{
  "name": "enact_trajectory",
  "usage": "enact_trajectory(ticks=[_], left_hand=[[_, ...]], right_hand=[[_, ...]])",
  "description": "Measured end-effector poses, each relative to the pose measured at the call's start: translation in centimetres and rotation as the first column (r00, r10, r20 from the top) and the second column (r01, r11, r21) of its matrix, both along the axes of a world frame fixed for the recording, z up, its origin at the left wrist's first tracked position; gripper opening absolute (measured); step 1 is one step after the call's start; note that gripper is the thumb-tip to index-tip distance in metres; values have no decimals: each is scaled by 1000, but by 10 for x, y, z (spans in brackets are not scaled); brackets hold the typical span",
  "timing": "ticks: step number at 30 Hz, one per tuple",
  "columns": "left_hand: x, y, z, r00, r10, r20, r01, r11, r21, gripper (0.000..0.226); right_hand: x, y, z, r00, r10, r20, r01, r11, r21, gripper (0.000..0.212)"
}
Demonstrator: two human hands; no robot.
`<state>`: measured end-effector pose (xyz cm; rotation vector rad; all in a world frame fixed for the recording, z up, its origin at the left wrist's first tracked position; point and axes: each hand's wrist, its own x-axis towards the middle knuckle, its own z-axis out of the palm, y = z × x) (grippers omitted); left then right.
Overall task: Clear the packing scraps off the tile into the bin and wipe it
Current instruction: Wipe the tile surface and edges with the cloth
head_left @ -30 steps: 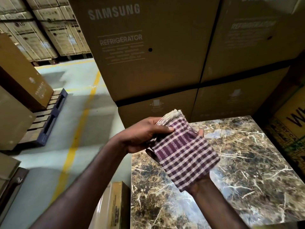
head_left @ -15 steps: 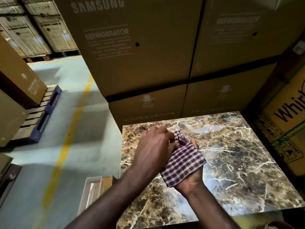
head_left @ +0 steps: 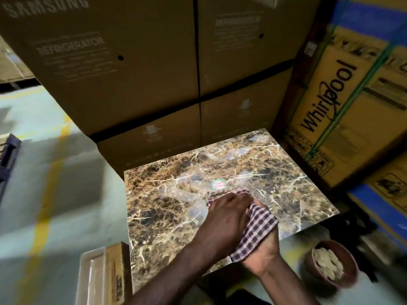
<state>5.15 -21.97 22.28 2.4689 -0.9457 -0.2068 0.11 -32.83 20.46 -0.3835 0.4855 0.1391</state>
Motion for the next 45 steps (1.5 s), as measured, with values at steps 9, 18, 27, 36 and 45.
enact_trajectory(ticks=[9, 18, 27, 36, 45], left_hand=[[-18, -107, -40, 987, -85, -137, 78, 995, -56, 55], [26, -225, -128, 952, 235, -195, -248, 968, -47, 52], [59, -289, -231, 931, 346, -119, -308, 916, 259, 56], [57, -268, -312, 911, 406, -66, -331, 820, 467, 66], [90, -252, -341, 879, 478, 13, -455, 829, 326, 61]], right_hand=[[-34, -117, -31, 997, -75, -25, 74, 997, -10, 50], [2, -323, -83, 988, -85, -129, 64, 985, -157, 66], [45, -444, -167, 984, -105, -145, 38, 915, -402, 49], [52, -486, -297, 827, 350, -440, -294, -397, -870, 77], [33, -439, -326, 869, 166, -466, -97, -866, -490, 73]])
